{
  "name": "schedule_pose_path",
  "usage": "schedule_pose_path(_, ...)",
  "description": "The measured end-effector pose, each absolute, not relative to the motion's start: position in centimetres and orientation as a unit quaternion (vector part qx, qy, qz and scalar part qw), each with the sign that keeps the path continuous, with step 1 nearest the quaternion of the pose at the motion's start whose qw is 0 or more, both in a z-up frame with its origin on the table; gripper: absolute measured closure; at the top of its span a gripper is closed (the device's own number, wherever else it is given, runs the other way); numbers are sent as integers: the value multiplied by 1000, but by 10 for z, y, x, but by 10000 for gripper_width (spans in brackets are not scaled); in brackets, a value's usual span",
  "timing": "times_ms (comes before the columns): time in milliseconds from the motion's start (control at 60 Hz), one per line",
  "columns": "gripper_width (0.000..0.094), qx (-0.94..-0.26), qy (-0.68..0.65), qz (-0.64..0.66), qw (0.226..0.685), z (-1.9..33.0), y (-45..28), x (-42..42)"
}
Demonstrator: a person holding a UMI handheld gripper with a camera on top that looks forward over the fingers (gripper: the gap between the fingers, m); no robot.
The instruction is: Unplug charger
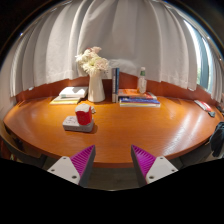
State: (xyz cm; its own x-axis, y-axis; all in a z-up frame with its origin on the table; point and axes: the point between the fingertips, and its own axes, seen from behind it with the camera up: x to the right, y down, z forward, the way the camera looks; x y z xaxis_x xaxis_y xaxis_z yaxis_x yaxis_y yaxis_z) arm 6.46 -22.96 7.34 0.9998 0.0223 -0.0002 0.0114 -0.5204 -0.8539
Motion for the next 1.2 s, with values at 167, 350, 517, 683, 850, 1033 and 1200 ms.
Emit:
schedule_pose_path(167,229,-870,-47,41,488,57,-168,-20)
schedule_pose_path(350,226,-862,-59,48,501,58,-93,-63)
schedule_pose_path(517,232,-862,-23,37,506,51,-44,-61)
schedule_pose_path(683,487,-871,-17,32,490,39,-38,-60)
schedule_pose_path(850,573,-882,-7,46,469,36,-34,-61)
schedule_pose_path(1033,609,-915,-47,57,395,39,-39,-62)
schedule_pose_path(1200,611,-809,7,15,588,253,10,28)
